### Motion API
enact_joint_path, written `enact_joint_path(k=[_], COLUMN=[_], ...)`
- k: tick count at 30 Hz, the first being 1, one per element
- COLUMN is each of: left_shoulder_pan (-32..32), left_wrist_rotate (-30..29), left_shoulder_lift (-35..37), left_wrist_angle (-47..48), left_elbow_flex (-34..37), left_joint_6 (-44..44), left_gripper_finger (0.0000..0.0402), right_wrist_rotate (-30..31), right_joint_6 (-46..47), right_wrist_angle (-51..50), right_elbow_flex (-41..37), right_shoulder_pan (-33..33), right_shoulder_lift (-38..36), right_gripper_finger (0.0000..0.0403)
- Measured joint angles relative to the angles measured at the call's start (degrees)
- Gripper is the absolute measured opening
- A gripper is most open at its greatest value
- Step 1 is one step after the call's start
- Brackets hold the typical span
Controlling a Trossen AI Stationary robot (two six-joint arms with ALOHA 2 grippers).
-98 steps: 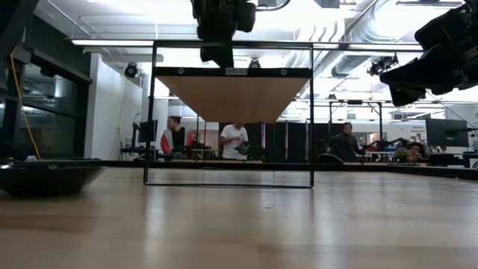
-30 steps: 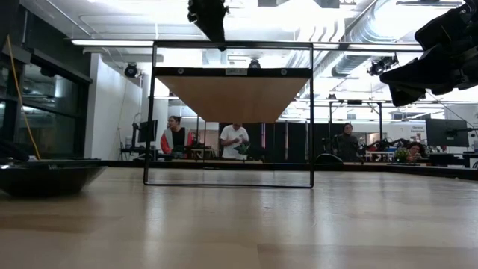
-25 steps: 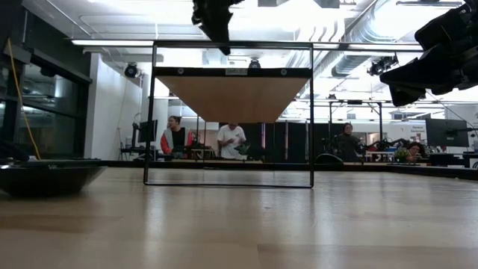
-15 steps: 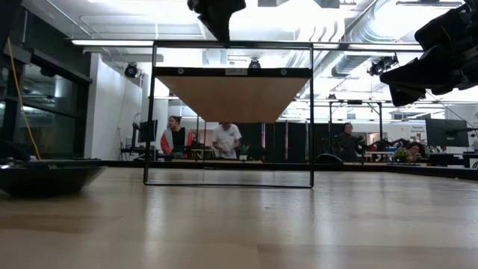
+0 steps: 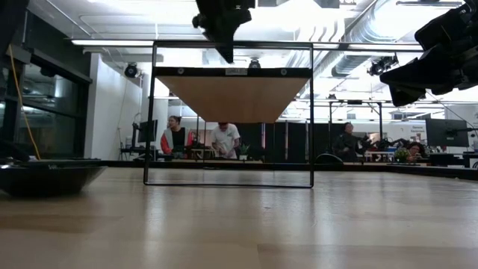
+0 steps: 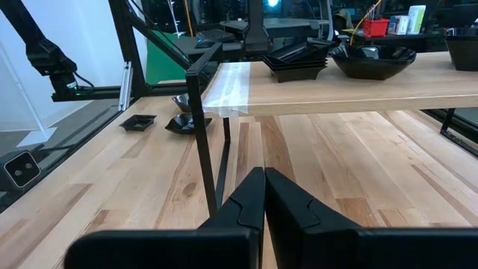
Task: Pick & Place Mini shaped plates
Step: Stack the square-shaped plate on top of the stacked square-shaped plates on the shelf
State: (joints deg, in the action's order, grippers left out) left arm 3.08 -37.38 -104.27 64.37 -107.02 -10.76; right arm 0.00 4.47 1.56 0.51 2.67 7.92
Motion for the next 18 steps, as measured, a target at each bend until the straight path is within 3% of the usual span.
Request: enact_joint_path(k=[8,18], left_shoulder_pan=[0.2,0.3], left_wrist_rotate=[7.0,7.1], left_shoulder_lift=[-0.7,-0.6], left_wrist_angle=[-8.4,-8.6], left_elbow_flex=[3.8,6.2], left_joint_6=[4.6,4.9], left_gripper_finger=[0.0001,0.0001], right_wrist_rotate=[0.0,0.0], right_joint_6=[0.0,0.0], right_wrist_angle=[0.0,0.0], right_elbow_flex=[0.0,0.0], right_shoulder_pan=[0.0,0.0], right_shoulder_lift=[0.0,0.0], right_gripper_finger=[0.0004,0.0005])
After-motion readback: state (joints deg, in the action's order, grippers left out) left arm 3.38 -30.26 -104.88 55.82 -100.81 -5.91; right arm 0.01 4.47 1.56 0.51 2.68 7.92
